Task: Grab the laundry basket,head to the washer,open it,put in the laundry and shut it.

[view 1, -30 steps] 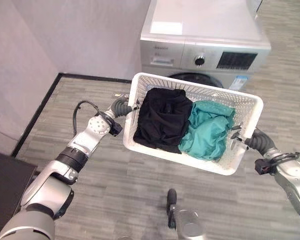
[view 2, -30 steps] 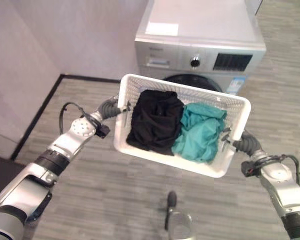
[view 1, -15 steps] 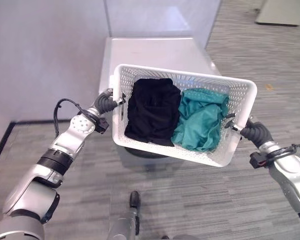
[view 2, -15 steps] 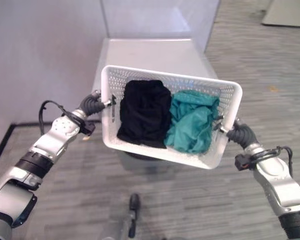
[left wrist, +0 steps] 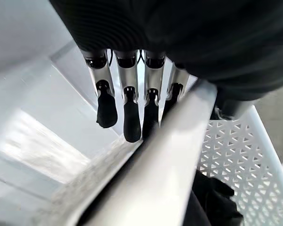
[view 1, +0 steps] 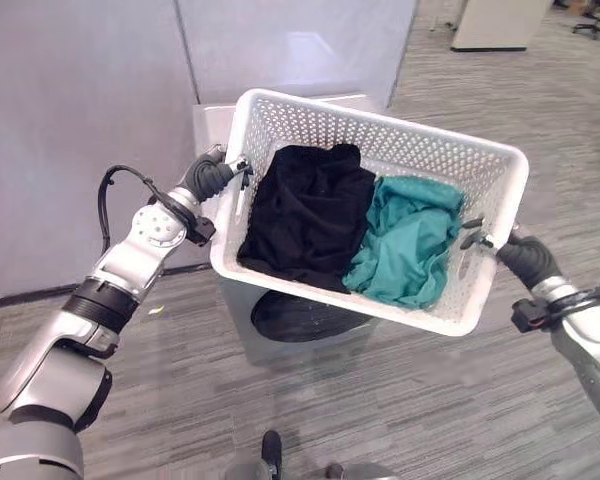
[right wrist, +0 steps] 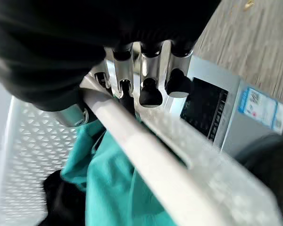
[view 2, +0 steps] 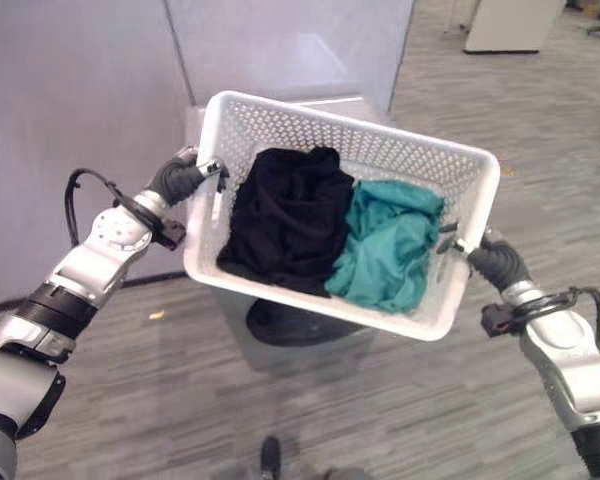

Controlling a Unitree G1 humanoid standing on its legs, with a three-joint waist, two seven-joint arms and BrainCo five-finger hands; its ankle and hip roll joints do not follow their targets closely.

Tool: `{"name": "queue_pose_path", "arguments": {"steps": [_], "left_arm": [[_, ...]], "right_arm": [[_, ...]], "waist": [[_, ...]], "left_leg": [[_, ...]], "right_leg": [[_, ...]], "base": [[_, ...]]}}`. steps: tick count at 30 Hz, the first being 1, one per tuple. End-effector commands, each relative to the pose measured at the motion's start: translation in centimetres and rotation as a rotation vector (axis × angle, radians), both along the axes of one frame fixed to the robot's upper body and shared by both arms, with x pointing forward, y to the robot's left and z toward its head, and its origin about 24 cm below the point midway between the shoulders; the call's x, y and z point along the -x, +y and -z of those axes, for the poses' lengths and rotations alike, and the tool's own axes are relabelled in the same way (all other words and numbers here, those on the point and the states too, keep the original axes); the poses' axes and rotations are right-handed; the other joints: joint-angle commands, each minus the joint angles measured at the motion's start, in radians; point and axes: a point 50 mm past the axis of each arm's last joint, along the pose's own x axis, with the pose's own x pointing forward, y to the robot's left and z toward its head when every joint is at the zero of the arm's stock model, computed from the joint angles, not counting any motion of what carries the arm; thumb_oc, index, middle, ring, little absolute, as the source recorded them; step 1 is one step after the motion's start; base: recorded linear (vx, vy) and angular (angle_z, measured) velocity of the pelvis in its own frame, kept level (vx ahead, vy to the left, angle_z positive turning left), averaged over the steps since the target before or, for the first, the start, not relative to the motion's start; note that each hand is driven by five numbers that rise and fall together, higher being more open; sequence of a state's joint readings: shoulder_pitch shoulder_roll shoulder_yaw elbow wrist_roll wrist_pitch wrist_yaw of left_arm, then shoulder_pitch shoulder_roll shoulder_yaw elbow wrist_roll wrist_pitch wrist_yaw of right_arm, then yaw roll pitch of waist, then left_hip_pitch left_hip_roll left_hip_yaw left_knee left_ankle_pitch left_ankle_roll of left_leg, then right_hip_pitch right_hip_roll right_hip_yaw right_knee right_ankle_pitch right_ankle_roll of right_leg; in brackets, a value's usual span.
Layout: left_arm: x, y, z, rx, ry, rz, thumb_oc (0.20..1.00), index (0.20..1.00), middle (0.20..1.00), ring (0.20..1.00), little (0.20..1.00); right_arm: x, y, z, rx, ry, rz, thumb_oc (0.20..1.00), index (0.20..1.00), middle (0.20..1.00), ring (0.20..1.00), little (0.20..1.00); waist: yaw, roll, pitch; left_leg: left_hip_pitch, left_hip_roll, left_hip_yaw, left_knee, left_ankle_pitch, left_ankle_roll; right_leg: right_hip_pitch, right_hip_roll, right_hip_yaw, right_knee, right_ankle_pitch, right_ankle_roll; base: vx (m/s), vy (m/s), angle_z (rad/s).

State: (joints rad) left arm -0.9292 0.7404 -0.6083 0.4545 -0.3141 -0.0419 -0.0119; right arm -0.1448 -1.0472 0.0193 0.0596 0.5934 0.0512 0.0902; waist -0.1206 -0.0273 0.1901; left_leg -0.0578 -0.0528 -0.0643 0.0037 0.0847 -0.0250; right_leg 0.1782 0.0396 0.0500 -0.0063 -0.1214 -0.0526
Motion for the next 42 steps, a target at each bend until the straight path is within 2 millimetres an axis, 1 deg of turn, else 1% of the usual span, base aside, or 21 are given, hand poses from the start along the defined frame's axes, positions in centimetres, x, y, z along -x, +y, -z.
{"name": "queue_pose_path", "arguments": {"steps": [1,3,4,5,6,8,11,12,13,15,16,17,19,21,23,25,27,30,32,37,42], "left_arm": [[-1.0,4.3,-5.4,0.12,-0.16,-0.209,0.2,0.2,0.2,0.2,0.2],[-1.3,3.9,-5.8,0.138,-0.161,-0.211,0.2,0.2,0.2,0.2,0.2],[-1.6,3.8,-6.1,0.146,-0.161,-0.214,0.2,0.2,0.2,0.2,0.2],[-1.6,3.8,-6.1,0.146,-0.162,-0.215,0.2,0.2,0.2,0.2,0.2],[-1.8,3.4,-6.5,0.138,-0.162,-0.214,0.2,0.2,0.2,0.2,0.2],[-2.0,3.2,-6.8,0.123,-0.161,-0.214,0.2,0.2,0.2,0.2,0.2],[-2.1,3.1,-6.8,0.121,-0.16,-0.209,0.2,0.2,0.2,0.2,0.2],[-2.2,3.1,-6.9,0.115,-0.156,-0.213,0.2,0.2,0.2,0.2,0.2],[-2.3,3.0,-7.0,0.104,-0.157,-0.214,0.2,0.2,0.2,0.2,0.2],[-2.3,3.1,-7.0,0.096,-0.152,-0.216,0.2,0.2,0.2,0.2,0.2],[-2.3,2.8,-6.9,0.09,-0.148,-0.206,0.2,0.2,0.2,0.2,0.2],[-2.4,2.8,-6.6,0.081,-0.136,-0.211,0.2,0.2,0.2,0.2,0.2],[-2.6,3.4,-6.3,0.082,-0.114,-0.239,0.2,0.2,0.2,0.2,0.2],[-2.7,3.5,-6.1,0.076,-0.107,-0.25,0.2,0.2,0.2,0.2,0.2],[-2.9,2.6,-6.0,0.08,-0.104,-0.231,0.2,0.2,0.2,0.2,0.2],[-3.1,2.1,-6.1,0.079,-0.113,-0.226,0.2,0.2,0.2,0.2,0.2],[-3.2,1.8,-6.3,0.073,-0.125,-0.229,0.2,0.2,0.2,0.2,0.2],[-3.2,1.5,-6.2,0.069,-0.127,-0.222,0.2,0.2,0.2,0.2,0.2],[-2.9,1.9,-5.5,0.074,-0.118,-0.218,0.2,0.2,0.2,0.2,0.2],[-2.5,2.5,-4.5,0.083,-0.099,-0.212,0.2,0.2,0.2,0.2,0.2],[-2.7,1.2,-4.5,0.081,-0.089,-0.176,0.2,0.2,0.2,0.2,0.2]], "right_arm": [[-0.4,-3.3,-7.5,0.023,-0.291,0.157,0.2,0.2,0.2,0.2,0.2],[-1.0,-3.5,-7.9,0.03,-0.291,0.174,0.2,0.2,0.2,0.2,0.2],[-1.2,-3.8,-8.0,0.038,-0.29,0.193,0.2,0.2,0.2,0.2,0.2],[-1.3,-3.8,-8.0,0.038,-0.291,0.192,0.2,0.2,0.2,0.2,0.2],[-1.4,-4.5,-8.6,0.069,-0.289,0.231,0.2,0.2,0.2,0.2,0.2],[-1.8,-5.3,-8.9,0.087,-0.284,0.278,0.2,0.2,0.2,0.2,0.2],[-2.4,-6.0,-9.0,0.094,-0.266,0.322,0.2,0.2,0.2,0.2,0.2],[-3.0,-6.3,-8.9,0.1,-0.24,0.345,0.2,0.2,0.2,0.2,0.2],[-3.7,-5.9,-8.3,0.093,-0.228,0.34,0.2,0.2,0.2,0.2,0.2],[-3.9,-6.0,-7.6,0.093,-0.197,0.341,0.2,0.2,0.2,0.2,0.2],[-4.3,-5.9,-6.4,0.093,-0.147,0.35,0.2,0.2,0.2,0.2,0.2],[-4.9,-5.3,-5.8,0.106,-0.113,0.33,0.2,0.2,0.2,0.2,0.2],[-5.9,-4.6,-5.7,0.124,-0.091,0.317,0.2,0.2,0.2,0.2,0.2],[-6.2,-4.8,-5.5,0.123,-0.068,0.337,0.2,0.2,0.2,0.2,0.2],[-6.1,-5.6,-5.9,0.131,-0.055,0.369,0.2,0.2,0.2,0.2,0.2],[-5.8,-6.4,-6.3,0.155,-0.042,0.398,0.2,0.2,0.2,0.2,0.2],[-5.5,-7.0,-6.4,0.169,-0.03,0.422,0.2,0.2,0.2,0.2,0.2],[-4.8,-7.6,-5.9,0.181,-0.009,0.428,0.2,0.2,0.2,0.2,0.2],[-3.8,-8.1,-5.1,0.207,0.021,0.424,0.2,0.2,0.2,0.2,0.2],[-2.0,-9.2,-4.3,0.235,0.051,0.431,0.2,0.2,0.2,0.2,0.2],[-0.9,-10.4,-4.4,0.266,0.077,0.466,0.2,0.2,0.2,0.2,0.2]], "waist": [[0.075,-0.013,-0.021],[0.072,-0.018,-0.006],[0.066,-0.017,-0.005],[0.065,-0.019,-0.005],[0.077,-0.014,-0.012],[0.09,-0.007,-0.017],[0.092,-0.01,-0.02],[0.103,0.003,-0.041],[0.123,0.003,-0.058],[0.127,0.001,-0.068],[0.133,-0.006,-0.065],[0.122,-0.003,-0.048],[0.11,0.014,-0.037],[0.105,0.027,-0.034],[0.091,0.041,-0.028],[0.078,0.051,-0.019],[0.063,0.038,-0.015],[0.062,0.019,-0.025],[0.075,0.01,-0.053],[0.085,0.007,-0.074],[0.08,0.009,-0.074]], "left_leg": [[-0.073,0.151,0.031,0.225,-0.015,-0.06],[-0.137,0.144,0.047,0.311,-0.005,-0.047],[-0.155,0.149,0.082,0.294,-0.008,-0.04],[-0.154,0.148,0.083,0.292,-0.007,-0.039],[-0.167,0.138,0.127,0.206,0.004,-0.033],[-0.19,0.103,0.144,0.123,0.017,-0.033],[-0.237,0.076,0.193,0.131,0.017,-0.033],[-0.18,0.071,0.207,0.1,0.013,-0.011],[-0.161,0.045,0.154,0.09,0.014,0.002],[-0.141,0.03,0.13,0.076,0.011,0.014],[-0.103,0.022,0.132,0.066,-0.003,0.031],[-0.05,0.027,0.133,0.049,-0.019,0.059],[0.01,0.031,0.131,0.014,-0.032,0.073],[0.049,0.042,0.123,-0.013,-0.033,0.071],[0.065,0.056,0.103,-0.016,-0.047,0.063],[0.066,0.068,0.085,0.001,-0.074,0.049],[0.062,0.064,0.076,0.022,-0.092,0.041],[0.057,0.059,0.081,0.045,-0.109,0.034],[0.062,0.079,0.094,0.048,-0.116,0.019],[0.061,0.117,0.075,0.035,-0.103,-0.013],[0.044,0.154,0.05,0.026,-0.078,-0.045]], "right_leg": [[-0.031,-0.042,-0.058,0.024,0.023,0.061],[-0.015,-0.042,-0.083,0.009,0.025,0.058],[-0.006,-0.041,-0.099,-0.005,0.024,0.061],[-0.006,-0.042,-0.099,-0.007,0.024,0.062],[0.008,-0.038,-0.104,-0.021,0.018,0.065],[0.02,-0.029,-0.107,-0.019,0.003,0.069],[0.029,-0.025,-0.11,-0.011,-0.02,0.074],[0.041,-0.021,-0.097,0.022,-0.055,0.084],[0.039,-0.03,-0.09,0.085,-0.068,0.088],[0.028,-0.032,-0.096,0.137,-0.073,0.102],[0.004,-0.037,-0.091,0.245,-0.049,0.128],[-0.103,-0.036,-0.063,0.479,0.024,0.18],[-0.188,-0.058,-0.071,0.597,0.071,0.208],[-0.218,-0.102,-0.112,0.537,0.039,0.187],[-0.239,-0.151,-0.126,0.432,0.026,0.167],[-0.243,-0.226,-0.131,0.288,0.081,0.167],[-0.227,-0.25,-0.094,0.225,0.146,0.186],[-0.185,-0.261,-0.099,0.171,0.163,0.199],[-0.13,-0.264,-0.158,0.097,0.154,0.214],[-0.086,-0.228,-0.189,0.025,0.124,0.198],[-0.058,-0.19,-0.22,-0.017,0.099,0.172]], "base": [[-0.02,-0.121,0.92],[0.03,-0.093,0.41],[0.05,-0.045,0.24],[0.15,0.01,0.73],[0.19,0.039,0.66],[0.25,0.051,0.34],[0.2,0.061,0.07],[0.44,0.168,-0.13],[0.49,0.173,-0.2],[0.25,0.066,-0.75],[0.26,0.11,-1.07],[0.3,0.141,-0.86],[0.19,0.1,-0.44],[0.16,0.03,-0.14],[0.11,-0.065,0.04],[0.08,-0.127,0.43],[0.07,-0.137,0.45],[0.08,-0.131,0.59],[0.13,-0.242,0.49],[0.05,-0.198,0.01],[0.0,-0.149,0.12]]}}
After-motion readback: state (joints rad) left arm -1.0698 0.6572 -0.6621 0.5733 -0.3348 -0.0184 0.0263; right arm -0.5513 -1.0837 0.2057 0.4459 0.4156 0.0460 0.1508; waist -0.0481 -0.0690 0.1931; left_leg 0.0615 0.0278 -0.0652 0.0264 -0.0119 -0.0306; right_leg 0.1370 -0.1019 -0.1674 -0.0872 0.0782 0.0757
